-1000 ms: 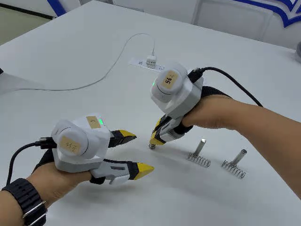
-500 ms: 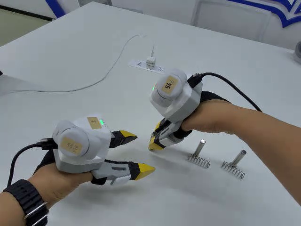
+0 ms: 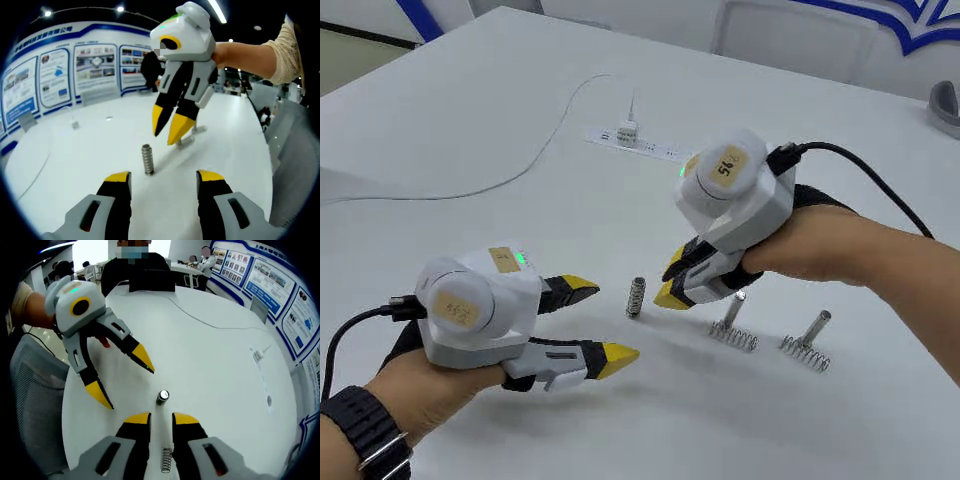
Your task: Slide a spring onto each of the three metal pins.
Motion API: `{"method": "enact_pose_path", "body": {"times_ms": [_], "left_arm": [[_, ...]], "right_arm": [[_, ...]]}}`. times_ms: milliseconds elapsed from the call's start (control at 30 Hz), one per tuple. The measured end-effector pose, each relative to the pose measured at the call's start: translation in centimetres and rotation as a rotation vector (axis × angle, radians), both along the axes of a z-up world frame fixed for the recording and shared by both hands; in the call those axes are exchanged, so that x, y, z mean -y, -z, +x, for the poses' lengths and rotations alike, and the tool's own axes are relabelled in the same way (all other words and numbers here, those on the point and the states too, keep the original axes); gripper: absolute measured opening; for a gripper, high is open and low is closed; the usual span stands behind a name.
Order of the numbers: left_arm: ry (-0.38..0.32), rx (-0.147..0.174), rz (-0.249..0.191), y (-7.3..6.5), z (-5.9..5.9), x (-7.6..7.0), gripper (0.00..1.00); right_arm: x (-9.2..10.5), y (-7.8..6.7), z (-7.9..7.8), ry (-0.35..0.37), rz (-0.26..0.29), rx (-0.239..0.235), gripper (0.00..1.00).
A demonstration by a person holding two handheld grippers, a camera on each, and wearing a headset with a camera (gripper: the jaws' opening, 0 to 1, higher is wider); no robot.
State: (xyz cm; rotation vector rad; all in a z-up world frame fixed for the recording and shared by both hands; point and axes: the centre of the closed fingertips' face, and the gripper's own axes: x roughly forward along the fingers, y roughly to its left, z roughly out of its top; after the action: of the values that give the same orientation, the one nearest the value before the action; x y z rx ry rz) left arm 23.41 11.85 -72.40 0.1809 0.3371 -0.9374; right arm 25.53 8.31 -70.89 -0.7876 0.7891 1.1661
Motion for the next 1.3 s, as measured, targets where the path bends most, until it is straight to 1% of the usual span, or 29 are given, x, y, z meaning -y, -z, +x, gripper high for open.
{"method": "enact_pose_path", "body": {"times_ms": [200,233,433,567,700,800,867,967,1033,1100,1200,1300], "left_arm": [[0.01,-0.001,0.0,0.0,-0.4,0.2,0.53],[0.011,-0.001,0.002,0.0,-0.4,0.2,0.53],[0.011,0.0,-0.007,-0.2,-0.4,0.3,0.53],[0.024,0.001,-0.002,-0.1,-0.7,0.5,0.52],[0.027,-0.002,-0.006,-0.1,-0.8,0.6,0.52],[0.036,-0.004,-0.006,-0.2,-1.0,0.9,0.52],[0.041,-0.003,-0.005,-0.1,-1.1,1.0,0.52],[0.042,-0.005,-0.006,-0.1,-1.2,1.0,0.51],[0.041,-0.006,-0.006,-0.1,-1.2,1.0,0.51],[0.04,-0.009,-0.004,0.0,-1.2,1.0,0.5],[0.039,-0.012,-0.004,0.0,-1.3,0.9,0.5],[0.04,-0.015,-0.002,0.1,-1.5,0.9,0.49]], "right_arm": [[1.2,-0.5,-1.8,0.012,0.015,0.002,0.18],[1.5,-0.3,-1.9,0.013,0.02,-0.002,0.18],[3.5,0.3,-3.5,0.027,0.01,-0.016,0.18],[5.4,1.0,-4.0,0.058,-0.009,-0.027,0.18],[7.3,1.3,-3.3,0.115,-0.016,-0.028,0.18],[8.7,1.6,-2.6,0.144,-0.039,-0.014,0.17],[9.0,1.6,-2.3,0.159,-0.033,-0.018,0.17],[9.6,2.3,-1.6,0.17,-0.048,-0.015,0.17],[9.7,2.6,-1.3,0.173,-0.049,-0.023,0.17],[9.6,3.1,-1.1,0.178,-0.039,-0.045,0.17],[9.7,3.9,-0.7,0.169,-0.066,-0.045,0.17],[9.7,4.4,-0.3,0.177,-0.057,-0.07,0.17]]}}
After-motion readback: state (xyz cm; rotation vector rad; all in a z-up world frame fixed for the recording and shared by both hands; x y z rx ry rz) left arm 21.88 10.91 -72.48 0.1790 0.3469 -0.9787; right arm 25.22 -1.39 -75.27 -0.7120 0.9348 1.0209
